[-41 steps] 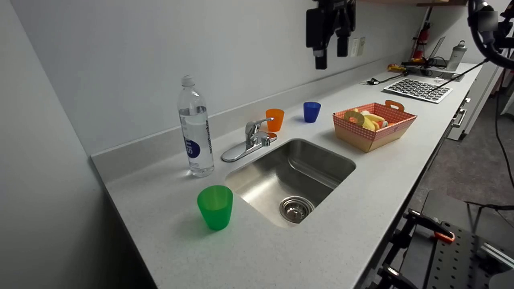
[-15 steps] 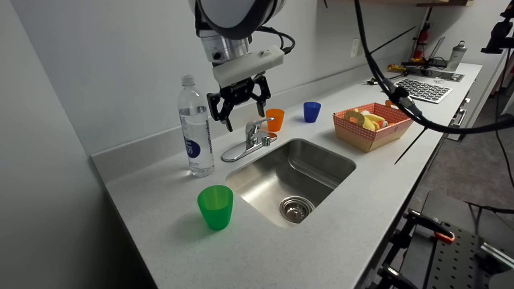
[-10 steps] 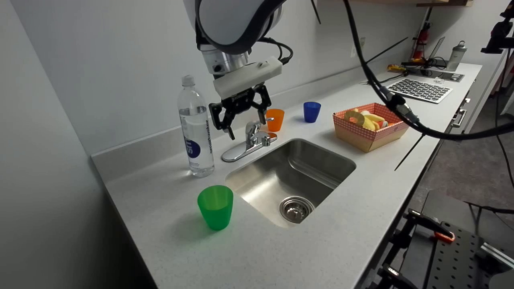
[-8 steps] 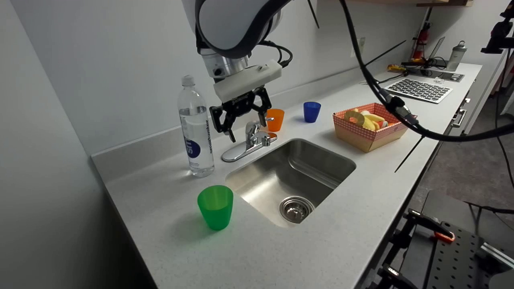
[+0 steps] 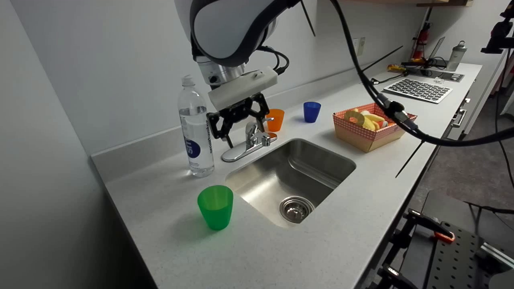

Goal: Move the faucet to the right

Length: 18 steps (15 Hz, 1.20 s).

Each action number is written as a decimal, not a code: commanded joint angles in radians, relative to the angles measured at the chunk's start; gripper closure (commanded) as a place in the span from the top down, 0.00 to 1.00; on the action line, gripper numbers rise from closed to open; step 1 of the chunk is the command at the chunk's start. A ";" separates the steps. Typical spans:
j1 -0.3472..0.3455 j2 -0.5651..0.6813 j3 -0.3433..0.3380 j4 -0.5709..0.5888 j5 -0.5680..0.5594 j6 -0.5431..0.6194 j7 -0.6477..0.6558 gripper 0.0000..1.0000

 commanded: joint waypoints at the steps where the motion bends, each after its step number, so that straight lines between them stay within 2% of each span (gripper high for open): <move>1: 0.031 0.028 -0.022 0.036 -0.024 -0.016 0.049 1.00; 7: 0.031 0.036 -0.023 0.037 -0.015 -0.031 0.046 1.00; 8: 0.030 0.036 -0.023 0.038 -0.013 -0.033 0.044 0.75; 10: 0.028 0.036 -0.023 0.041 -0.009 -0.040 0.040 0.66; 18: 0.025 0.039 -0.026 0.045 -0.002 -0.046 0.033 0.05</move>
